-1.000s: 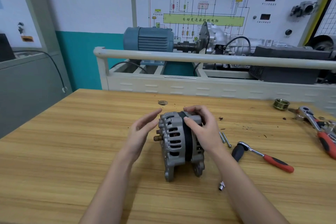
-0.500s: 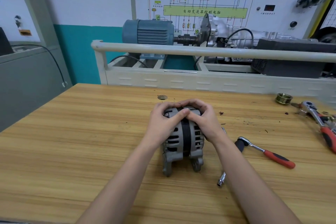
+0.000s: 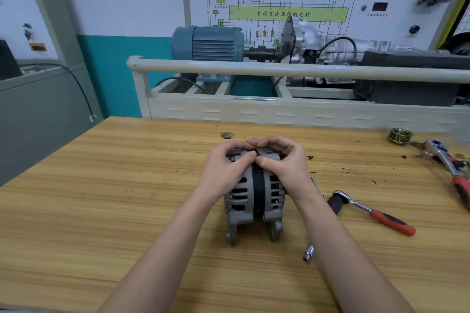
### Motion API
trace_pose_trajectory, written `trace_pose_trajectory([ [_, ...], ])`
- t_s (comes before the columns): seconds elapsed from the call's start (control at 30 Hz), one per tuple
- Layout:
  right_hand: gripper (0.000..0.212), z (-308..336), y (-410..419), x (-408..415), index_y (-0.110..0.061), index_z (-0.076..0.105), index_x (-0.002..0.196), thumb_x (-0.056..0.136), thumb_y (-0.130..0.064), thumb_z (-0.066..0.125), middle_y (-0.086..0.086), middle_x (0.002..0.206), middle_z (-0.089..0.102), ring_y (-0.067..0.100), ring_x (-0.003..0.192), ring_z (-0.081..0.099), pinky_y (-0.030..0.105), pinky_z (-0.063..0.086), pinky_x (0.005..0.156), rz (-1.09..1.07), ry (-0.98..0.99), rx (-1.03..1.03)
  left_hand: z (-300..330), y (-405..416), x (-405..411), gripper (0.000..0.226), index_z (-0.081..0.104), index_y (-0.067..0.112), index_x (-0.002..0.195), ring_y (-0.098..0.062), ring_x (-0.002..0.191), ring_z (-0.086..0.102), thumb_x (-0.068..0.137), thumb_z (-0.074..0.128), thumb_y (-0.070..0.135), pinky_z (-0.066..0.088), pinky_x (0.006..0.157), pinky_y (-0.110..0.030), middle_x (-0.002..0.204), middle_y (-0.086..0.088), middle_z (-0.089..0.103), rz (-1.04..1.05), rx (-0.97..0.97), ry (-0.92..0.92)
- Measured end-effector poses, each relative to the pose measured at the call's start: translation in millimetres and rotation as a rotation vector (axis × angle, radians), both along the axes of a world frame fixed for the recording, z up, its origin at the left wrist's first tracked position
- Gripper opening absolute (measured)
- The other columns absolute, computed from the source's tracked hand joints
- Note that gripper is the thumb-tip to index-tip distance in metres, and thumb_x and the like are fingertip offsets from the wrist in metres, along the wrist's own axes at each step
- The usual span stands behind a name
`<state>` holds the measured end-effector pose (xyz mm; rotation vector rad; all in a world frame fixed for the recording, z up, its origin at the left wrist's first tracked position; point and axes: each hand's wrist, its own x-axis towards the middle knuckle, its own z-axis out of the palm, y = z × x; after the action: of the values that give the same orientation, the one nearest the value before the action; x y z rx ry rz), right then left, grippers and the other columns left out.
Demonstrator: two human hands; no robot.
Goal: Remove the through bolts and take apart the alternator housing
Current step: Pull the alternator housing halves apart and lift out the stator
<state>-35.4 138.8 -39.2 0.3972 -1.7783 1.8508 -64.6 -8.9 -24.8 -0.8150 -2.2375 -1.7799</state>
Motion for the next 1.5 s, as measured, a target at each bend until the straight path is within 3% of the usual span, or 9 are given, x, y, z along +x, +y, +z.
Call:
trace_pose_trajectory([
  [0.3,0.021,-2,3,-2,-0.012,0.062,0.079,0.064,-0.002,0.073,0.002,0.096,0.075,0.018,0.099,0.069,0.028,0.054,0.083,-0.004,-0.016,0.027,3,-1,-4,0.009,0.069,0.019,0.086,0.011,0.089,0.059,0.083,0.068,0.01,0.043,0.079,-0.007,0.093,0.017,0.068,-0.045,-0.016,0.037],
  [0.4,0.019,-2,8,2,-0.012,0.064,0.088,0.072,-0.015,0.074,0.001,0.109,0.073,0.012,0.116,0.061,0.025,0.05,0.093,0.036,-0.039,0.143,-5,1,-3,0.009,0.068,0.021,0.096,0.0,0.095,0.06,0.087,0.065,0.021,0.046,0.081,-0.018,0.098,0.01,0.067,-0.002,0.003,-0.014],
  [0.57,0.045,-9,28,6,-0.009,0.066,0.113,0.097,-0.039,0.037,0.001,0.124,0.066,0.012,0.123,0.055,0.038,0.036,0.112,-0.086,-0.176,-0.017,-13,-1,-14,0.026,0.06,0.026,0.11,-0.001,0.095,0.056,0.098,0.042,0.04,0.041,0.071,-0.022,0.1,0.014,0.062,0.1,0.066,-0.261],
  [0.73,0.052,-23,18,-3,-0.019,0.066,0.112,0.104,-0.039,0.018,0.002,0.119,0.069,0.015,0.112,0.062,0.035,0.047,0.095,-0.072,-0.459,-0.129,-35,-8,-19,0.039,0.06,0.019,0.101,-0.013,0.082,0.066,0.101,0.029,0.043,0.048,0.072,-0.031,0.089,-0.001,0.07,-0.03,0.292,-0.674],
  [0.9,0.053,-23,9,-11,-0.013,0.066,0.11,0.105,-0.04,0.02,0.004,0.104,0.074,0.019,0.099,0.068,0.033,0.051,0.08,-0.032,-0.49,-0.271,-42,-3,-20,0.045,0.062,0.009,0.097,-0.011,0.052,0.064,0.1,0.031,0.04,0.049,0.053,-0.023,0.06,0.002,0.068,-0.074,0.453,-0.774],
  [1.0,0.045,-25,8,-12,-0.02,0.065,0.101,0.104,-0.039,0.025,-0.003,0.089,0.076,0.012,0.084,0.071,0.029,0.051,0.07,-0.078,-0.512,-0.244,-42,-3,-23,0.045,0.063,0.008,0.098,-0.013,0.058,0.066,0.101,0.029,0.038,0.049,0.06,-0.028,0.065,-0.001,0.07,-0.071,0.393,-0.737],
  [1.17,0.043,-21,7,-12,-0.016,0.065,0.107,0.103,-0.039,0.028,0.01,0.114,0.068,0.026,0.106,0.063,0.04,0.048,0.093,-0.125,-0.504,-0.19,-43,-6,-26,0.048,0.064,0.013,0.108,-0.02,0.084,0.068,0.1,0.029,0.045,0.049,0.09,-0.04,0.084,-0.004,0.073,-0.064,0.281,-0.711],
  [1.3,0.039,-15,17,0,-0.013,0.064,0.112,0.095,-0.04,0.042,0.004,0.12,0.067,0.018,0.116,0.06,0.029,0.047,0.095,-0.135,-0.325,-0.059,-36,-18,-32,0.048,0.063,0.016,0.109,-0.02,0.111,0.059,0.099,0.026,0.045,0.038,0.106,-0.047,0.111,-0.004,0.068,-0.033,0.31,-0.628],
  [1.5,0.063,-8,22,21,-0.023,0.06,0.126,0.07,-0.051,0.063,-0.011,0.128,0.061,0.012,0.123,0.054,0.041,0.045,0.102,-0.033,-0.258,0.188,-25,-26,-23,0.049,0.062,0.019,0.115,-0.017,0.123,0.051,0.075,0.054,0.046,0.035,0.109,-0.043,0.125,-0.001,0.062,-0.168,0.326,-0.52],
])
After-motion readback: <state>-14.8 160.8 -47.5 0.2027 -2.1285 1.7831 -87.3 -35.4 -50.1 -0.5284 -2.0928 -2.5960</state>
